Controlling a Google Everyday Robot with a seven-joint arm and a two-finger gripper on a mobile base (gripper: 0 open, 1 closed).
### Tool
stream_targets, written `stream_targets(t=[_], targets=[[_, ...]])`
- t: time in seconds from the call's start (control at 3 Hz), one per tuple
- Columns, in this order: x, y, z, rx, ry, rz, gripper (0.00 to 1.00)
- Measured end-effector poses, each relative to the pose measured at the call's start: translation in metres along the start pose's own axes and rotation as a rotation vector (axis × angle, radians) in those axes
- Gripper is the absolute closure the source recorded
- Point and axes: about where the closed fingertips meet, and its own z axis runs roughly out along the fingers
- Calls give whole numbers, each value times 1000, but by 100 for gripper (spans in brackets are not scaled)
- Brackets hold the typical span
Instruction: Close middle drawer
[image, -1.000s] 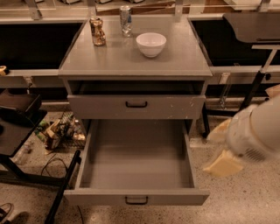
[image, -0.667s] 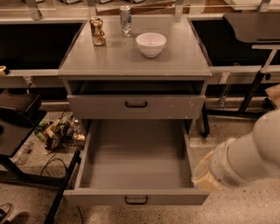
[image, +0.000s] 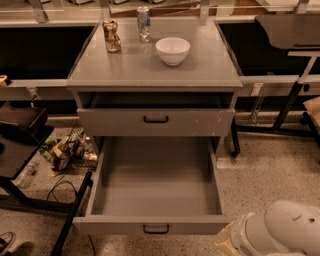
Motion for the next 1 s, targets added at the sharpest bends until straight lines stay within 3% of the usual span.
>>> stream_targets(t=[0.33, 0.67, 1.0], targets=[[-9, -13, 8, 43, -48, 7, 100], [-9, -13, 8, 44, -48, 6, 100], [5, -12, 42, 37, -56, 15, 100]])
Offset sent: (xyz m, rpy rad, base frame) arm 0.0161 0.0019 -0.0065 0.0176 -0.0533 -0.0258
